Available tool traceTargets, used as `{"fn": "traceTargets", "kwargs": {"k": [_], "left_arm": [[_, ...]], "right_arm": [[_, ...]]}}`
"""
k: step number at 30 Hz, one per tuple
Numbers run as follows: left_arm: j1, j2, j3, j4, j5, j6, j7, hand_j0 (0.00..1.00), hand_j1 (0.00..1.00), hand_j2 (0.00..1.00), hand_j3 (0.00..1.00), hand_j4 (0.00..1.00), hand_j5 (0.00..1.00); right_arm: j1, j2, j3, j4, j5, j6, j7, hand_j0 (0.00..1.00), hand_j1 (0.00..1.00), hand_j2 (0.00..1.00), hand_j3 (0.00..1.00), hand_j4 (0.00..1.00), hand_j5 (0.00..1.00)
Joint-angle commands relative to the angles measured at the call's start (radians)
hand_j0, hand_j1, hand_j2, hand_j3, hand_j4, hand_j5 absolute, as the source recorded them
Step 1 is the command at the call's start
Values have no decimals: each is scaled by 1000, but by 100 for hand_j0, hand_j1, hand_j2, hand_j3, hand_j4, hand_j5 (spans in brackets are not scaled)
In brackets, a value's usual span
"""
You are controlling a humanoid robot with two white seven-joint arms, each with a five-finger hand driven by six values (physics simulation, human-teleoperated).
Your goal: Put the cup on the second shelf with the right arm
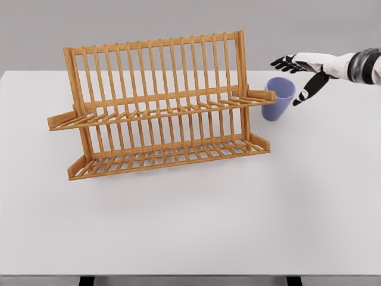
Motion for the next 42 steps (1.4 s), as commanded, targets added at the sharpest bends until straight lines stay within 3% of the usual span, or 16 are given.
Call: {"fn": "traceTargets", "kwargs": {"k": [1, 7, 11, 14, 27, 39, 41, 42], "left_arm": [[0, 0, 0, 0, 0, 0, 0, 100, 100, 100, 100, 100, 100], [0, 0, 0, 0, 0, 0, 0, 100, 100, 100, 100, 100, 100], [0, 0, 0, 0, 0, 0, 0, 100, 100, 100, 100, 100, 100], [0, 0, 0, 0, 0, 0, 0, 100, 100, 100, 100, 100, 100], [0, 0, 0, 0, 0, 0, 0, 100, 100, 100, 100, 100, 100], [0, 0, 0, 0, 0, 0, 0, 100, 100, 100, 100, 100, 100], [0, 0, 0, 0, 0, 0, 0, 100, 100, 100, 100, 100, 100], [0, 0, 0, 0, 0, 0, 0, 100, 100, 100, 100, 100, 100]], "right_arm": [[0, 9, -2, 26, 0, -2, 0, 99, 99, 99, 99, 99, 99], [0, 15, 0, 55, 1, -5, 0, 99, 99, 99, 99, 99, 99], [2, 69, 0, 121, 4, -11, 0, 99, 99, 99, 99, 99, 99], [2, 70, 0, 126, 4, -11, 0, 99, 99, 99, 99, 99, 99], [5, 81, -2, 106, 4, -8, 0, 99, 99, 99, 99, 99, 99], [6, 63, 1, 45, 4, 1, 0, 99, 99, 99, 99, 99, 99], [6, 63, 1, 45, 4, 1, 0, 97, 97, 97, 97, 97, 97], [6, 63, 1, 45, 4, 1, 0, 91, 91, 91, 91, 91, 91]]}}
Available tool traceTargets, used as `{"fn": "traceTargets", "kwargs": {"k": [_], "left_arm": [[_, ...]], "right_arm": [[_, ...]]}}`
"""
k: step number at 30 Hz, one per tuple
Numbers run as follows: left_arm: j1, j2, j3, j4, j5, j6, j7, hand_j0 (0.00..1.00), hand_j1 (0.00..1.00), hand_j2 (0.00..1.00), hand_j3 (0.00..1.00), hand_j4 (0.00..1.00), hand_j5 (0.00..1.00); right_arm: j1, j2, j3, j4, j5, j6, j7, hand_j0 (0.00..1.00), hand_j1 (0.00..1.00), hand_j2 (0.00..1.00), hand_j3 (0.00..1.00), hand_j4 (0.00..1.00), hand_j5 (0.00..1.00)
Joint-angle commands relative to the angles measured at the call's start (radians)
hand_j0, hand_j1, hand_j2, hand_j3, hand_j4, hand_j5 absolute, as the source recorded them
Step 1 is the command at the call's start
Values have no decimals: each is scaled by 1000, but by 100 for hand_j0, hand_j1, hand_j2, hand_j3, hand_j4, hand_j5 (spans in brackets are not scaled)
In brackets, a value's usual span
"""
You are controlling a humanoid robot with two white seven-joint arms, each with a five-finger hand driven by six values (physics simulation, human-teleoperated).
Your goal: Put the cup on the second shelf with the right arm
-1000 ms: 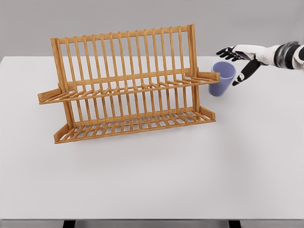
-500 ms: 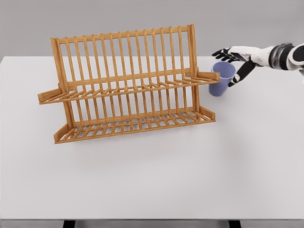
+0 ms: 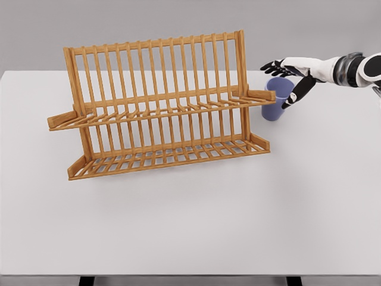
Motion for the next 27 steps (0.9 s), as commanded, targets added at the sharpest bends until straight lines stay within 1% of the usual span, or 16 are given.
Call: {"fn": "traceTargets", "kwargs": {"k": [1, 2, 3, 6, 7, 8, 11, 12, 14, 16, 17, 19, 21, 22, 24, 27], "left_arm": [[0, 0, 0, 0, 0, 0, -1, 100, 100, 100, 100, 100, 100], [0, 0, 0, 0, 0, 0, 0, 100, 100, 100, 100, 100, 100], [0, 0, 0, 0, 0, 0, -1, 100, 100, 100, 100, 100, 100], [0, 0, 0, 0, 0, 0, -1, 100, 100, 100, 100, 100, 100], [0, 0, 0, 0, 0, 0, 0, 100, 100, 100, 100, 100, 100], [0, 0, 0, 0, 0, 0, 0, 100, 100, 100, 100, 100, 100], [0, 0, 0, 0, 0, 0, 0, 100, 100, 100, 100, 100, 100], [0, 0, 0, 0, 0, 0, 0, 100, 100, 100, 100, 100, 100], [0, 0, 0, 0, 0, 0, -1, 100, 100, 100, 100, 100, 100], [0, 0, 0, 0, 0, 0, 0, 100, 100, 100, 100, 100, 100], [0, 0, 0, 0, 0, 0, 0, 100, 100, 100, 100, 100, 100], [0, 0, 0, 0, 0, 0, 0, 100, 100, 100, 100, 100, 100], [0, 0, 0, 0, 0, 0, 0, 100, 100, 100, 100, 100, 100], [0, 0, 0, 0, 0, 0, 0, 100, 100, 100, 100, 100, 100], [0, 0, 0, 0, 0, 0, 0, 100, 100, 100, 100, 100, 100], [0, 0, 0, 0, 0, 0, 0, 100, 100, 100, 100, 100, 100]], "right_arm": [[0, -1, -1, -2, -3, 0, 0, 83, 83, 83, 83, 83, 83], [0, -1, -2, -2, -3, 0, 0, 82, 82, 82, 82, 82, 82], [0, -3, -2, -2, -3, 0, 0, 78, 78, 78, 78, 78, 78], [2, -4, -2, -2, -3, 0, 0, 74, 74, 74, 74, 74, 74], [0, -4, -2, -2, -3, 0, 0, 69, 69, 69, 69, 69, 69], [0, -4, -2, -2, -3, 0, 0, 67, 67, 67, 67, 67, 67], [0, -4, -4, -2, -3, 0, 0, 67, 67, 67, 67, 67, 67], [0, -4, -5, -2, -4, 0, 0, 62, 62, 62, 62, 62, 62], [0, -4, -9, -2, -4, 0, 0, 60, 60, 60, 60, 60, 60], [0, -12, -10, -27, -6, 2, 0, 60, 60, 60, 60, 60, 60], [0, -32, -12, -34, -6, 2, 0, 55, 55, 55, 55, 55, 55], [0, -50, -13, -53, -9, 2, 0, 55, 55, 55, 55, 55, 55], [0, -64, -15, -54, -12, 2, 0, 53, 53, 53, 53, 53, 53], [0, -67, -15, -65, -13, 2, 0, 53, 53, 53, 53, 53, 53], [0, -96, -16, -91, -15, 3, 0, 53, 53, 53, 53, 53, 53], [-3, -104, -16, -102, -15, 3, 0, 52, 52, 52, 52, 52, 52]]}}
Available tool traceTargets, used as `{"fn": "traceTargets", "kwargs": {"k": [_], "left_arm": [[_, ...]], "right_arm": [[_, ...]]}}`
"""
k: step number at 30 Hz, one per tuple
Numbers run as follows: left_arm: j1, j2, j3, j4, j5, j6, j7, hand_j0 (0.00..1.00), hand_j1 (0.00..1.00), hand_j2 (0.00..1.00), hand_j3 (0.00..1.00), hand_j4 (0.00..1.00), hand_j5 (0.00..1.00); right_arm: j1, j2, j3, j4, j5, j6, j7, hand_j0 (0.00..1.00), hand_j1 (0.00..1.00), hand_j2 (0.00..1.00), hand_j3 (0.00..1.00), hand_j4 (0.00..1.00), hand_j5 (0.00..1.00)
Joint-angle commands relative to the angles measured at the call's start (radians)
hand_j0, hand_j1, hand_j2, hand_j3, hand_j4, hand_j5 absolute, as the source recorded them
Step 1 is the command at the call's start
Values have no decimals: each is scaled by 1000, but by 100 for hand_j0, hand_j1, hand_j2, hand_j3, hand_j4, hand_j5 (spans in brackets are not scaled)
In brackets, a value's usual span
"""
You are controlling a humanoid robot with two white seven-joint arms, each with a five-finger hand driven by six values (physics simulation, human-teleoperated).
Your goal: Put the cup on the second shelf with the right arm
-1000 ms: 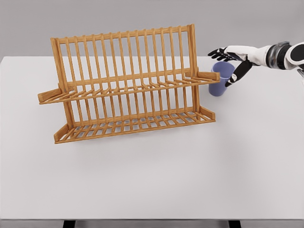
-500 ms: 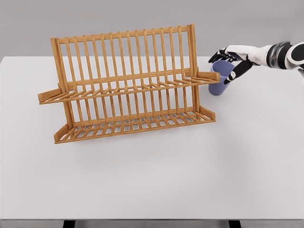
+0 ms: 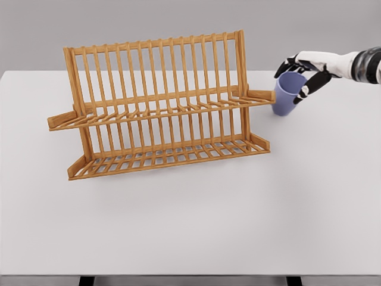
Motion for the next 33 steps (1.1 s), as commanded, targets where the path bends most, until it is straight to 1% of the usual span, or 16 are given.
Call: {"fn": "traceTargets", "kwargs": {"k": [1, 4, 8, 12, 14, 15, 17, 19, 21, 24, 26, 30, 33], "left_arm": [[0, 0, 0, 0, 0, 0, 0, 100, 100, 100, 100, 100, 100], [0, 0, 0, 0, 0, 0, 0, 100, 100, 100, 100, 100, 100], [0, 0, 0, 0, 0, 0, 0, 100, 100, 100, 100, 100, 100], [0, 0, 0, 0, 0, 0, 0, 100, 100, 100, 100, 100, 100], [0, 0, 0, 0, 0, 0, 0, 100, 100, 100, 100, 100, 100], [0, 0, 0, 0, 0, 0, 0, 100, 100, 100, 100, 100, 100], [0, 0, 0, 0, 0, 0, 0, 100, 100, 100, 100, 100, 100], [0, 0, 0, 0, 0, 0, 0, 100, 100, 100, 100, 100, 100], [0, 0, 0, 0, 0, 0, 0, 100, 100, 100, 100, 100, 100], [0, 0, 0, 0, 0, 0, 0, 100, 100, 100, 100, 100, 100], [0, 0, 0, 0, 0, 0, -2, 100, 100, 100, 100, 100, 100], [0, 0, 0, 0, 0, 0, 0, 100, 100, 100, 100, 100, 100], [0, 0, 0, 0, 0, 0, 0, 100, 100, 100, 100, 100, 100]], "right_arm": [[-2, -13, -2, -25, -7, 3, 0, 52, 52, 52, 52, 52, 52], [-6, -55, -4, -77, -10, 29, 0, 50, 50, 50, 50, 50, 50], [-6, -107, -4, -123, -63, 32, 0, 50, 50, 50, 50, 50, 50], [-6, -113, -36, -149, -64, 52, 0, 48, 48, 48, 48, 48, 48], [-6, -145, -37, -154, -70, 52, 0, 48, 48, 48, 48, 48, 48], [-6, -157, -37, -175, -99, 52, 0, 48, 48, 48, 48, 48, 48], [-8, -187, -37, -206, -103, 62, 0, 46, 46, 46, 46, 46, 46], [-8, -191, -40, -232, -104, 73, 0, 46, 46, 46, 46, 46, 46], [-6, -190, -73, -243, -106, 87, 0, 46, 46, 46, 46, 46, 46], [-9, -200, -79, -270, -107, 90, 0, 46, 46, 46, 46, 46, 46], [-9, -207, -103, -277, -122, 90, 0, 46, 46, 46, 46, 46, 46], [-9, -225, -106, -303, -129, 90, 0, 46, 46, 46, 46, 46, 46], [-12, -225, -123, -316, -129, 104, 0, 46, 46, 46, 46, 46, 46]]}}
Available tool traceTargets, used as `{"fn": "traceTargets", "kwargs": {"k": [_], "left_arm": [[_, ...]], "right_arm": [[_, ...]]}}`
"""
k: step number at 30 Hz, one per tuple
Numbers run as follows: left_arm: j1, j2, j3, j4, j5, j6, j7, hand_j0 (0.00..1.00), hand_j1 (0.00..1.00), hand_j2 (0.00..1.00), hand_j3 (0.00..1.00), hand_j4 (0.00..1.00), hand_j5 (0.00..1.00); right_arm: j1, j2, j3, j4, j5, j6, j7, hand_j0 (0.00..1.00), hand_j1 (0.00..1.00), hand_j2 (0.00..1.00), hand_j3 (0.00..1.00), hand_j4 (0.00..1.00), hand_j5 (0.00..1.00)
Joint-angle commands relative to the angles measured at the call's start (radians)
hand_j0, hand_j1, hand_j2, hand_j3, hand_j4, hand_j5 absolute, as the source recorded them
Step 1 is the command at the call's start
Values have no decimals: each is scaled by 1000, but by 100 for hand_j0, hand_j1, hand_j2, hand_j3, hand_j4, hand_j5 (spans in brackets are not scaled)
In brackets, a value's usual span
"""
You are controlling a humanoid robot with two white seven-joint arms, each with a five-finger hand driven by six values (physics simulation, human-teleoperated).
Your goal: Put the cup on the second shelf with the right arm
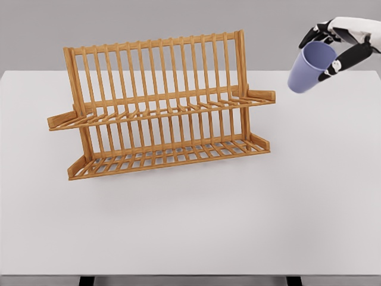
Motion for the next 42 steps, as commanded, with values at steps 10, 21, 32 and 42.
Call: {"fn": "traceTargets", "kwargs": {"k": [10, 21, 32, 42], "left_arm": [[0, 0, 0, 0, 0, 0, -1, 100, 100, 100, 100, 100, 100], [0, 0, 0, 0, 0, 0, 0, 100, 100, 100, 100, 100, 100], [0, 0, 0, 0, 0, 0, 0, 100, 100, 100, 100, 100, 100], [0, 0, 0, 0, 0, 0, 0, 100, 100, 100, 100, 100, 100]], "right_arm": [[-18, -1, -12, -23, -45, 12, -1, 46, 46, 46, 46, 46, 46], [-18, 8, -57, -45, -47, 13, -1, 45, 45, 45, 45, 45, 45], [-18, 63, -92, -71, -48, 36, -1, 43, 43, 43, 43, 43, 43], [-18, 112, -92, -74, -45, 36, -1, 43, 43, 43, 43, 43, 43]]}}
